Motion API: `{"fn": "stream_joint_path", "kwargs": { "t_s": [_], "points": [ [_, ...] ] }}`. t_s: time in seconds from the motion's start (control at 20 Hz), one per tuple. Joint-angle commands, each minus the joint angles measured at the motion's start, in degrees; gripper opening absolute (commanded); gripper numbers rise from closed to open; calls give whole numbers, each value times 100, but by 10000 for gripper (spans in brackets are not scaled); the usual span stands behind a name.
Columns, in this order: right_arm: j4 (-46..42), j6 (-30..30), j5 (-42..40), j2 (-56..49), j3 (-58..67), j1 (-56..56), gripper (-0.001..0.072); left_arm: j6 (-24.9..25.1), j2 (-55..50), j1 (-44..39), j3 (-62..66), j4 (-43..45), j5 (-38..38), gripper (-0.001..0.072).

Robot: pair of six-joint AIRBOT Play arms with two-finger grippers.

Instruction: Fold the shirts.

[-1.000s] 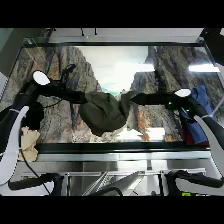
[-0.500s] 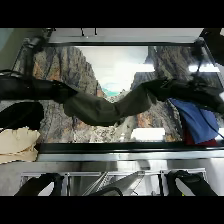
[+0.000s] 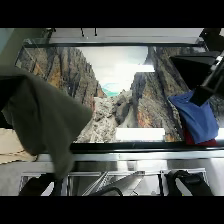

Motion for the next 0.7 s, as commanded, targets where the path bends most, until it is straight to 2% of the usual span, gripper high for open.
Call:
{"fn": "stream_joint_path", "kwargs": {
  "t_s": [0.0, 0.1, 0.2, 0.4, 0.5, 0.55, 0.6, 0.65],
  "points": [
    [-195, 264, 704, -599, -74, 7, 16, -61, -295, -4, -616, -118, -37, 15],
    [-157, 310, 949, -984, -415, 7, 16, 50, -739, -7, -1263, -570, 94, 15],
    [-157, 356, 1032, -1241, -903, 7, 16, 378, -1252, -120, -1803, -1047, 404, 14],
    [-155, 367, 876, -1532, -1985, 7, 16, 925, -2422, -802, -2181, -1176, 999, 14],
    [-157, 367, 669, -1615, -2433, 7, 17, 944, -3069, -986, -1982, -1172, 1062, 18],
    [-162, 367, 573, -1650, -2608, 7, 17, 903, -3346, -990, -1784, -1172, 981, 144],
    [-162, 367, 520, -1683, -2708, 7, 18, 717, -3602, -949, -1513, -1119, 787, 659],
    [-223, 367, 522, -1744, -2743, 7, 54, 468, -3790, -846, -1263, -1130, 573, 688]
  ]
}}
